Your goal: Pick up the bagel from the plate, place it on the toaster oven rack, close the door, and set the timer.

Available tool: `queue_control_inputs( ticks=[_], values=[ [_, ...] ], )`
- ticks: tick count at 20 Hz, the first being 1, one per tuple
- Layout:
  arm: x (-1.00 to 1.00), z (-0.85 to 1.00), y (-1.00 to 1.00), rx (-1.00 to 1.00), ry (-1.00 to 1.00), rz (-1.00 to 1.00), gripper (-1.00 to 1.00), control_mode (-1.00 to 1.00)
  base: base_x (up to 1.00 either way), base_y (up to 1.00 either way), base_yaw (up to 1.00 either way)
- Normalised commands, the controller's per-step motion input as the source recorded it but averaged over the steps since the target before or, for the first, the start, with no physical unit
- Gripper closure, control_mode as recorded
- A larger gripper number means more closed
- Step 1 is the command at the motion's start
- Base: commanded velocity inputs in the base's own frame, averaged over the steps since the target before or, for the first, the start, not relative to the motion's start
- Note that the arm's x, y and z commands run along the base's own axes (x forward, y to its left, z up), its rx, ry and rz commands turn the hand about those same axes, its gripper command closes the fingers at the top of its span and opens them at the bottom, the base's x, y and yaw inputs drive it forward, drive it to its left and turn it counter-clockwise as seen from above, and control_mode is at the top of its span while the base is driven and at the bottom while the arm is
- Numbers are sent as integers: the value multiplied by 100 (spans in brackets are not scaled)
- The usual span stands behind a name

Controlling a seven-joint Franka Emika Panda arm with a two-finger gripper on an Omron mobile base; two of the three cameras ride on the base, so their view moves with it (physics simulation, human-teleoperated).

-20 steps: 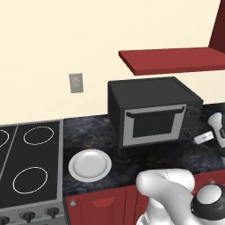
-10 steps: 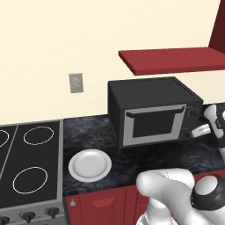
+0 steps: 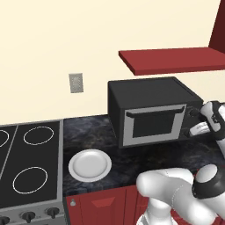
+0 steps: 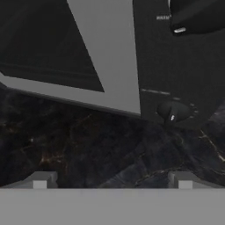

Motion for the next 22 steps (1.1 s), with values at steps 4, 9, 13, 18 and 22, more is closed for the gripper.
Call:
queue_control_inputs(
  ticks=[4, 9, 13, 18, 22],
  values=[
    [12, -15, -2, 0, 9, -1, -100, -100, 0, 0, 0],
    [1, -26, -7, 0, 0, -1, -100, -100, 0, 0, 0],
    [10, -8, 0, 0, 0, 0, -100, -100, 0, 0, 0],
    [18, -6, 0, 0, 0, -1, -100, -100, 0, 0, 0],
    [24, -5, -1, 0, 0, -1, -100, -100, 0, 0, 0]
  ],
)
